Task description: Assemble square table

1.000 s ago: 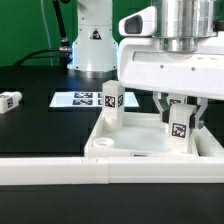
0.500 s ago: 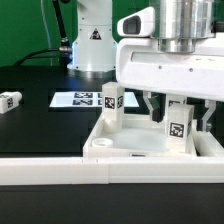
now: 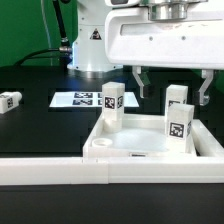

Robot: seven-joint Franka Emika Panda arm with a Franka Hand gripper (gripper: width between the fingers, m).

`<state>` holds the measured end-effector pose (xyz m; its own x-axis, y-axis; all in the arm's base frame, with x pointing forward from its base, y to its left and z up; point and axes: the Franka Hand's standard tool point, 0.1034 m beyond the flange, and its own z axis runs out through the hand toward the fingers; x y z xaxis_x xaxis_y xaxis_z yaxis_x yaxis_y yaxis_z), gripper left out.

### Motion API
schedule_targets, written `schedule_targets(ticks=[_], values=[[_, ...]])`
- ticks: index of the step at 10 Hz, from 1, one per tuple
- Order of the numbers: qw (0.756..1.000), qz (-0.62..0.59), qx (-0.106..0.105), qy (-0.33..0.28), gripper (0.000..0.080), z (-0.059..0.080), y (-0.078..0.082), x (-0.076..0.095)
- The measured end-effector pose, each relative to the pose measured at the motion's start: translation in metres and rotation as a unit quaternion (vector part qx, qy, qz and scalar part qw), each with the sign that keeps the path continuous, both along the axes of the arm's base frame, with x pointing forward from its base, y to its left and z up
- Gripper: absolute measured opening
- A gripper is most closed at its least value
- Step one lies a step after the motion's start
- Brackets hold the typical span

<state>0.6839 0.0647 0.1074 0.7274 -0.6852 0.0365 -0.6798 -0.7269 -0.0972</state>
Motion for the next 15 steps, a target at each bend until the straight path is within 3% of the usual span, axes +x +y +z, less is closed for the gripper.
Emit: schedule_targets(ticks=[3, 4, 7, 10, 13, 14, 15], values=[[1.0, 0.003, 0.0, -0.001, 0.0649, 0.0, -0.001, 0.0], [0.999, 0.035, 0.002, -0.02, 0.0649, 0.011, -0.017, -0.002], [0.993, 0.114, 0.008, -0.038, 0.0649, 0.04, -0.074, -0.036], [0.979, 0.2, -0.007, -0.04, 0.0649, 0.039, -0.078, -0.039], [0.947, 0.318, -0.022, -0.045, 0.0649, 0.037, -0.083, -0.041], [0.926, 0.375, -0.028, -0.04, 0.0649, 0.029, -0.105, -0.052], [0.926, 0.375, -0.028, -0.035, 0.0649, 0.027, -0.128, -0.063]])
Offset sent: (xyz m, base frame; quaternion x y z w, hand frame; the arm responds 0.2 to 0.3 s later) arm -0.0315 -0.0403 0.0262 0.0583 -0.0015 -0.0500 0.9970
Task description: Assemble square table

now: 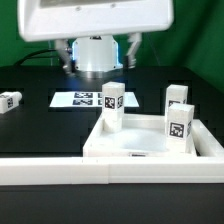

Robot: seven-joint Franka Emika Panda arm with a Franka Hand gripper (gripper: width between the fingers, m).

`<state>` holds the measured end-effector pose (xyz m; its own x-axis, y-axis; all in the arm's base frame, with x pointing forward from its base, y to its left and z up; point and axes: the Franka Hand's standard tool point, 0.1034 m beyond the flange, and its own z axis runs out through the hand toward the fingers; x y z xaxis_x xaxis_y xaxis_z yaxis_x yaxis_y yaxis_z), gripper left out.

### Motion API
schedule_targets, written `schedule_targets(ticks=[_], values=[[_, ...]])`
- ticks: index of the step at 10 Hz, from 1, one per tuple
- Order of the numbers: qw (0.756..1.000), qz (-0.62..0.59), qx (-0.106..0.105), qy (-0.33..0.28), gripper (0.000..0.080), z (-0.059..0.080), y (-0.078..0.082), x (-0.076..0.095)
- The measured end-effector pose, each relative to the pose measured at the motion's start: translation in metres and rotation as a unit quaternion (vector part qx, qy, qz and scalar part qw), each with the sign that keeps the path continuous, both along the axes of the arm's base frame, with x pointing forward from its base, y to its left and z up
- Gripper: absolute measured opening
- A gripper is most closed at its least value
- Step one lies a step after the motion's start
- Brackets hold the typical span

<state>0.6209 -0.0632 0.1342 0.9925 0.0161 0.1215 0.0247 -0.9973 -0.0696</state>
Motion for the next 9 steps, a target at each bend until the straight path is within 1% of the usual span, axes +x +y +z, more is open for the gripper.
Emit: schedule_targets(ticks=[1, 2, 7, 8, 9], values=[[1.0, -0.005, 0.0, 0.004, 0.0649, -0.001, -0.023, -0.014], [1.0, -0.015, 0.001, 0.011, 0.0649, -0.005, -0.04, -0.027], [0.999, -0.028, 0.001, 0.015, 0.0649, -0.008, -0.042, -0.029], [0.997, -0.073, 0.006, 0.026, 0.0649, -0.013, -0.052, -0.041], [0.995, -0.094, 0.011, 0.035, 0.0649, -0.018, -0.073, -0.061]])
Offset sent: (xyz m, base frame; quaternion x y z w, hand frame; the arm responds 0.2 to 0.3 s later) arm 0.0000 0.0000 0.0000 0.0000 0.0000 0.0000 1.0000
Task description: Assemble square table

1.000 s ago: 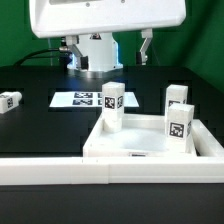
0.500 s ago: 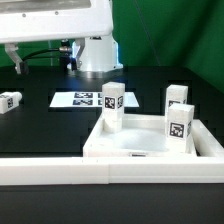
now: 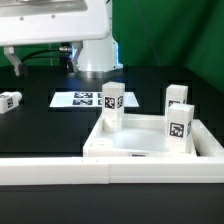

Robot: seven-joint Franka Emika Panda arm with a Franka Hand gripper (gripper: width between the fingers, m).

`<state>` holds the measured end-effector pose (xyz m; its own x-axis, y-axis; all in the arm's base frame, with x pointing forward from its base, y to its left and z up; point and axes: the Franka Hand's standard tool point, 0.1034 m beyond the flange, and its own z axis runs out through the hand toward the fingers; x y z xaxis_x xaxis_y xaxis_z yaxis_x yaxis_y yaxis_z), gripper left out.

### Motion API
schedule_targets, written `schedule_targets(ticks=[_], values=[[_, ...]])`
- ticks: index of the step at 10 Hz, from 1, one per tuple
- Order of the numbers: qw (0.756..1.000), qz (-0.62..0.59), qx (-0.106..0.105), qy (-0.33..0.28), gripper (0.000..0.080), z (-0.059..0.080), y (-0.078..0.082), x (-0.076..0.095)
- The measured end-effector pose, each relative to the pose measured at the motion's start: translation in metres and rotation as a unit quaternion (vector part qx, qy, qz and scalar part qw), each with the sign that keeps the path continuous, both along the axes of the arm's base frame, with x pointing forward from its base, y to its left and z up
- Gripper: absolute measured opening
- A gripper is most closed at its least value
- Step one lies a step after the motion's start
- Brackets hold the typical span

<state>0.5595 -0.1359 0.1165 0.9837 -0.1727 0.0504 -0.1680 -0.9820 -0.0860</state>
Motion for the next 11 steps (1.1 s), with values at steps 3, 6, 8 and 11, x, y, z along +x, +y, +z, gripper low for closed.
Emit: schedule_targets(ticks=[3, 6, 8, 11], values=[[0.992, -0.05, 0.044, 0.107, 0.0649, -0.006, -0.03, -0.042], [0.979, -0.035, 0.076, 0.188, 0.0649, -0.008, -0.023, -0.045], [0.959, -0.039, 0.1, 0.261, 0.0649, -0.021, -0.04, -0.068], [0.922, -0.057, 0.115, 0.366, 0.0649, -0.038, -0.083, -0.098]])
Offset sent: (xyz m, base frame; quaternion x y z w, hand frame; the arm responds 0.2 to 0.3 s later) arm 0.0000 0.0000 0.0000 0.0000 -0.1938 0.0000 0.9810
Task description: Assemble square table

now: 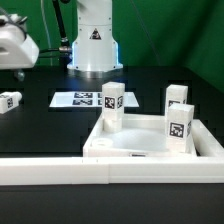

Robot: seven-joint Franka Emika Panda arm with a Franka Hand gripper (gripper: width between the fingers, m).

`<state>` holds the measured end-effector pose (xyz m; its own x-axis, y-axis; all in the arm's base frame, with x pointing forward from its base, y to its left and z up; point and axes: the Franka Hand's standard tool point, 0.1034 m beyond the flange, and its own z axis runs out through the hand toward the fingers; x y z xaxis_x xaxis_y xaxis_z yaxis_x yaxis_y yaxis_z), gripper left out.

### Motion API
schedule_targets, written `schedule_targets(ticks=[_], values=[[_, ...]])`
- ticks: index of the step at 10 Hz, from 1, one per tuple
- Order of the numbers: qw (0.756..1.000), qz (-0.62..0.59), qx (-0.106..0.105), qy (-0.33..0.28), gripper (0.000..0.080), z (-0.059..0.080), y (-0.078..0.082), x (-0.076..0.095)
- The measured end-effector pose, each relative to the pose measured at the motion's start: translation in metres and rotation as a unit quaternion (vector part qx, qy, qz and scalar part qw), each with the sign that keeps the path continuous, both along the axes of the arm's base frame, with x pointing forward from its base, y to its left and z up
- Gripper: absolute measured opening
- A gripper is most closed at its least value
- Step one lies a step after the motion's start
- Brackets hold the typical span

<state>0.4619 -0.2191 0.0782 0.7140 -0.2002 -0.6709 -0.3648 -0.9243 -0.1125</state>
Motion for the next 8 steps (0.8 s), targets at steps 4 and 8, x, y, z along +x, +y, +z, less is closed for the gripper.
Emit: schedule_targets(ticks=[4, 8], values=[[0.997, 0.009, 0.02, 0.068, 0.0649, -0.003, 0.003, -0.002], [0.998, 0.022, 0.029, 0.055, 0.0649, -0.046, -0.02, -0.05]])
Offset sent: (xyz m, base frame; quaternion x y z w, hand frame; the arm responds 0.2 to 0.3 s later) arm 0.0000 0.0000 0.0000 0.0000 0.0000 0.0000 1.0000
